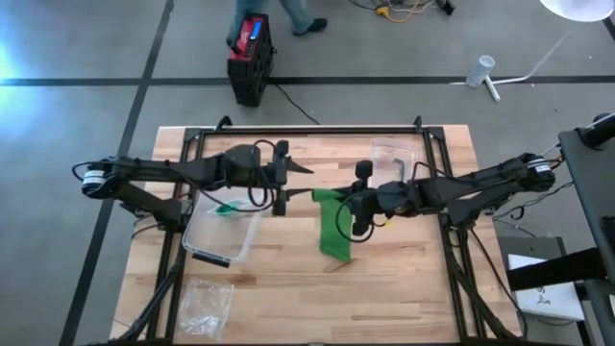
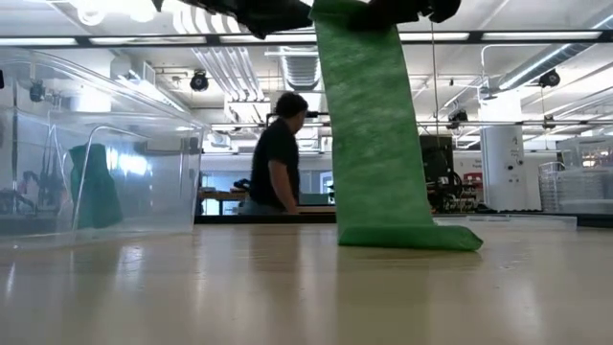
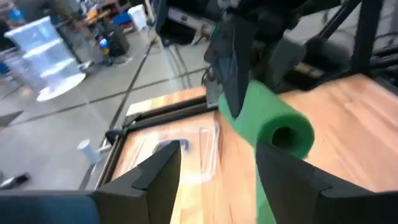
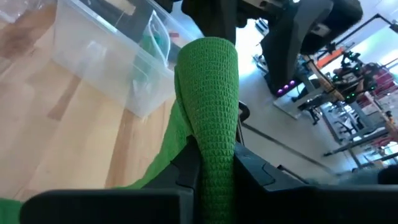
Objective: Roll bandage
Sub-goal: Roll the dark green bandage
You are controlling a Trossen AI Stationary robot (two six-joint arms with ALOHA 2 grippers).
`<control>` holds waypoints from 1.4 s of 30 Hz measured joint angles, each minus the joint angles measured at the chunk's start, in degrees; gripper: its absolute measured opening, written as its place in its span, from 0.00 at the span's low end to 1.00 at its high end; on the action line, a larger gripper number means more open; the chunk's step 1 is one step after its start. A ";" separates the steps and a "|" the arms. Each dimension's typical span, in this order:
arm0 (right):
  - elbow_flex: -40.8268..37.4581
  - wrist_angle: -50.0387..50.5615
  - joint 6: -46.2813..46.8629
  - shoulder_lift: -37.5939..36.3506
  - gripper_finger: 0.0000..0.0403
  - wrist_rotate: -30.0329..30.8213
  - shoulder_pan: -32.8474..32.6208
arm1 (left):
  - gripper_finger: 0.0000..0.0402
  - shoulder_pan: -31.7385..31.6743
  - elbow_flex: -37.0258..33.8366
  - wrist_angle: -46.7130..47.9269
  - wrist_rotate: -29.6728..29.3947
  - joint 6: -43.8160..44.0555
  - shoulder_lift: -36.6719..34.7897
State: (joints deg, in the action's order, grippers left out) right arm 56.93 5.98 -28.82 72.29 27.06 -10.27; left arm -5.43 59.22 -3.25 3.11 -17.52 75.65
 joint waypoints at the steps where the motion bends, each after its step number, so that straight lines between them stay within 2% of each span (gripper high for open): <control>1: 0.00 -0.11 -0.18 0.00 0.12 0.04 0.17 | 0.49 -0.56 0.02 -0.96 2.00 -0.02 0.35; 4: 0.00 0.25 0.30 -0.04 0.12 -0.20 0.47 | 0.47 -1.48 0.02 -1.56 7.97 0.62 1.17; 6: 0.00 0.92 0.72 -0.04 0.12 -0.38 0.49 | 0.46 -1.48 0.02 -1.82 8.99 1.39 1.68; 11: 0.00 2.37 2.34 -0.04 0.12 0.29 0.56 | 0.43 -1.20 0.00 -2.57 9.82 2.70 2.04; 17: 0.00 4.91 3.80 -0.04 0.12 4.67 0.55 | 0.41 -1.07 -0.16 -2.17 9.83 3.17 2.56; 25: -0.09 4.54 2.70 0.00 0.12 2.42 0.56 | 0.39 -1.16 -0.30 -4.24 9.60 2.60 4.57; 42: -0.07 4.41 2.89 -0.07 0.13 0.89 0.12 | 0.37 -1.16 -0.59 -2.72 9.25 0.48 3.17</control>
State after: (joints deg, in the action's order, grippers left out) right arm 56.86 10.39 -25.93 72.23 27.94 -10.15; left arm -6.59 58.63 -5.97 12.36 -17.04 78.83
